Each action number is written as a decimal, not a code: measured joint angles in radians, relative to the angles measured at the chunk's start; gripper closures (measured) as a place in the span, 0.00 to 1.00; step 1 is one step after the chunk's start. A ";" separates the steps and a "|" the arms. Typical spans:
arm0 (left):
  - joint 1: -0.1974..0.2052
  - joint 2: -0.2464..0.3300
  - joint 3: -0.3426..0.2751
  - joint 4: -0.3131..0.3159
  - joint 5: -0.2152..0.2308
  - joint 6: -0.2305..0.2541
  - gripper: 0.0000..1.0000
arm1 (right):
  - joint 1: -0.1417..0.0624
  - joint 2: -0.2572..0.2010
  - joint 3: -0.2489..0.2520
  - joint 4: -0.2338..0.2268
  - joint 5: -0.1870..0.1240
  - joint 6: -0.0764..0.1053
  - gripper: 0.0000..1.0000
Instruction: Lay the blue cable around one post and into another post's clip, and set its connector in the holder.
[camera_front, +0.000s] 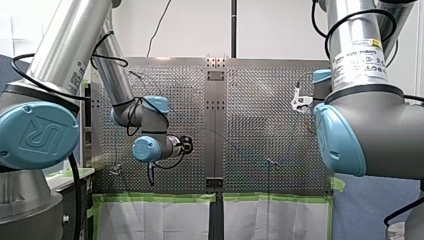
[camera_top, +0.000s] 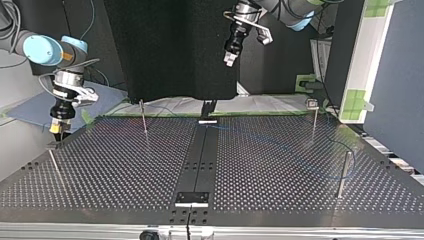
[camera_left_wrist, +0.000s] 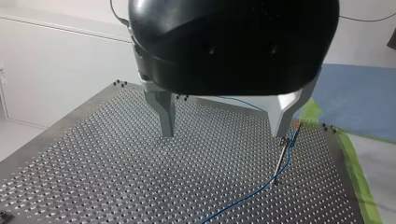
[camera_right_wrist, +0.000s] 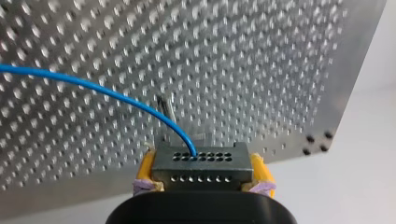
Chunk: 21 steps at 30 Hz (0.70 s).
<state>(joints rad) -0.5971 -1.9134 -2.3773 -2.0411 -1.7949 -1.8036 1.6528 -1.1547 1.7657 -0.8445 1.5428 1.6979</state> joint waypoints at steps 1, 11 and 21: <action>0.000 0.000 0.000 0.000 0.002 -0.001 0.00 | -0.003 0.001 -0.001 0.000 0.011 0.001 1.00; 0.000 0.000 0.000 -0.006 0.009 -0.007 0.00 | -0.025 0.012 -0.033 0.030 0.036 0.005 1.00; 0.000 0.000 0.000 -0.016 0.012 -0.007 0.00 | -0.039 0.055 -0.056 0.041 0.015 0.008 1.00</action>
<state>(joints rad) -0.5971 -1.9133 -2.3769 -2.0574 -1.7832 -1.8111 1.6143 -1.1000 1.7100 -0.8032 1.5575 1.7060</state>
